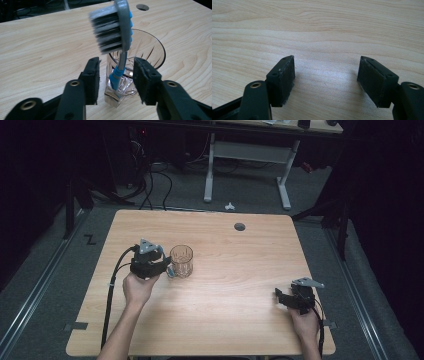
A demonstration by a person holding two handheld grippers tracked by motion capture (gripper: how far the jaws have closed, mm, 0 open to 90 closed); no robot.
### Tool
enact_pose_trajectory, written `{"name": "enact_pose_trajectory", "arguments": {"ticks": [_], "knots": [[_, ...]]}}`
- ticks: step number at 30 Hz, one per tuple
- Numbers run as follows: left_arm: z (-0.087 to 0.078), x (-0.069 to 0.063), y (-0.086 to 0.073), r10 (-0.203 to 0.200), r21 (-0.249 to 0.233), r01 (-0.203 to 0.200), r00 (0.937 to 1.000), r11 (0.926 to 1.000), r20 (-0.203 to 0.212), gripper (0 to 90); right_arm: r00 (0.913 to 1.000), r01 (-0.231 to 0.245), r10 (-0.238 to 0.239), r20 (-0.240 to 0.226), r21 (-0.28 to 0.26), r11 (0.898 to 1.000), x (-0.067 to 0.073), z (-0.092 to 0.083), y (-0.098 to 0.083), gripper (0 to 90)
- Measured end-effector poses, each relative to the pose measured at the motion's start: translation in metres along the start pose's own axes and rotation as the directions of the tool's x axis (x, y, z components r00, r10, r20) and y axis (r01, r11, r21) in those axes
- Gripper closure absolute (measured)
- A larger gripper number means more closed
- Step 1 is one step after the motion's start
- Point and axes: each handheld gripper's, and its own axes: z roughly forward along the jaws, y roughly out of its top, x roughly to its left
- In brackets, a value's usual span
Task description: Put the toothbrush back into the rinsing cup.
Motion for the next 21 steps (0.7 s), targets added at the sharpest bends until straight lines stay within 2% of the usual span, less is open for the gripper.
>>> {"name": "enact_pose_trajectory", "arguments": {"ticks": [7,10,14,21], "knots": [[-0.005,0.002,0.000,-0.005,-0.006,0.005,0.9999,1.0000,-0.013,47.4,1.0000,0.000,0.000,0.000,0.000,1.000,0.000,0.000,0.000,30.4],[-0.006,0.003,-0.002,-0.014,-0.008,0.014,0.9999,0.9999,-0.010,46.4,1.0000,0.000,0.000,0.000,0.000,1.000,0.000,0.000,0.000,30.4],[-0.008,0.005,-0.003,-0.003,0.009,0.004,0.9998,1.0000,-0.018,45.2,1.0000,0.000,0.000,0.000,0.000,1.000,0.000,0.000,0.000,30.5],[-0.013,0.005,-0.004,0.001,0.007,-0.001,0.9999,1.0000,-0.013,44.0,1.0000,0.000,0.000,0.000,0.000,1.000,0.000,0.000,0.000,30.4]]}}
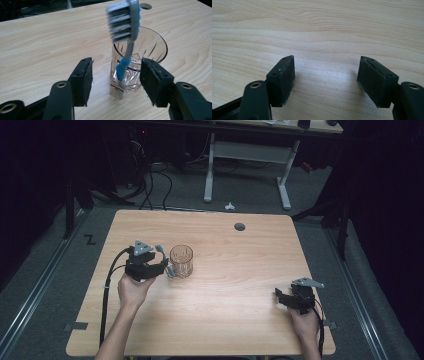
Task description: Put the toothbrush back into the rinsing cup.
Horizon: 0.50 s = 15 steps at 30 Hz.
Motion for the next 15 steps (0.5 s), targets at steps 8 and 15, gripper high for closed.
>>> {"name": "enact_pose_trajectory", "arguments": {"ticks": [8,15], "knots": [[-0.006,0.002,-0.007,-0.021,-0.010,0.021,0.9998,0.9997,0.002,43.4,1.0000,0.000,0.000,0.000,0.000,1.000,0.000,0.000,0.000,30.4],[-0.014,0.005,-0.017,-0.038,-0.017,0.038,0.9993,0.9991,-0.004,43.1,1.0000,0.000,0.000,0.000,0.000,1.000,0.000,0.000,0.000,30.4]]}}
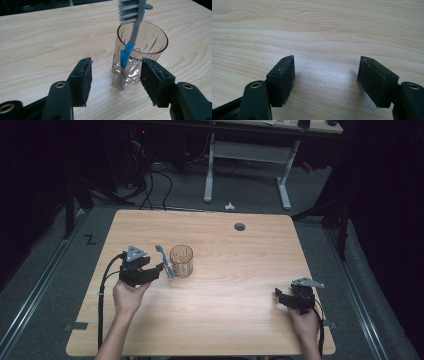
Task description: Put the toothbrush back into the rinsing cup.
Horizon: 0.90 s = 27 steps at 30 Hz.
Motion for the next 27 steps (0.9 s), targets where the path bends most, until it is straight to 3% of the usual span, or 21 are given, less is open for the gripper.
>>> {"name": "enact_pose_trajectory", "arguments": {"ticks": [19,27], "knots": [[-0.003,0.005,-0.023,-0.042,0.016,0.042,0.9991,0.9990,-0.004,42.9,1.0000,0.000,0.000,0.000,0.000,1.000,0.000,0.000,0.000,30.4],[-0.002,0.009,-0.034,-0.080,0.022,0.080,0.9968,0.9966,0.009,42.9,1.0000,0.000,0.000,0.000,0.000,1.000,0.000,0.000,0.000,30.4]]}}
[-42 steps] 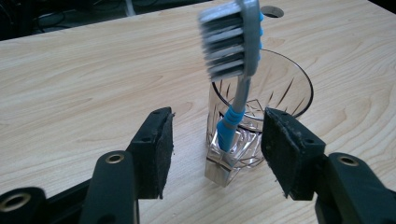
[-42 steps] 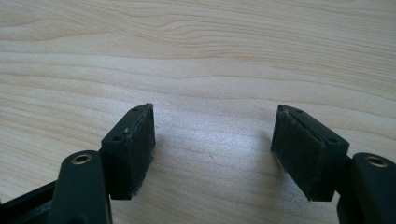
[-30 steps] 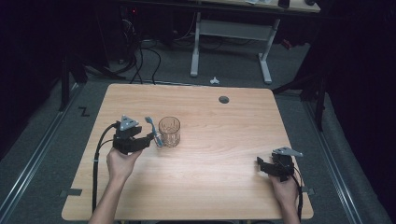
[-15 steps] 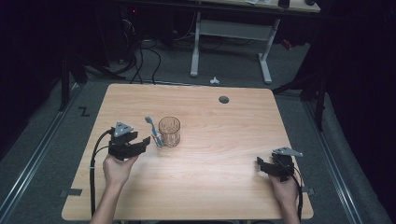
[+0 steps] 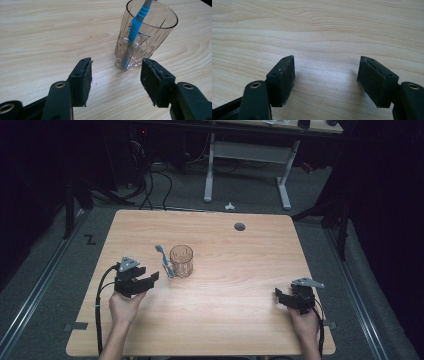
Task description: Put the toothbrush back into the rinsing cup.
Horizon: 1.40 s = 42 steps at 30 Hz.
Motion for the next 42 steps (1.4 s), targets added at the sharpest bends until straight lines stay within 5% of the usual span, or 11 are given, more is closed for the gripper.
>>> {"name": "enact_pose_trajectory", "arguments": {"ticks": [24,42], "knots": [[0.007,0.011,-0.033,-0.038,0.051,0.040,0.9985,0.9979,-0.039,43.0,1.0000,0.000,0.000,0.000,0.000,1.000,0.000,0.000,0.000,30.4],[0.023,0.016,-0.053,-0.022,0.083,0.034,0.9906,0.9960,-0.135,41.2,1.0000,0.000,0.000,0.000,0.000,1.000,0.000,0.000,0.000,30.4]]}}
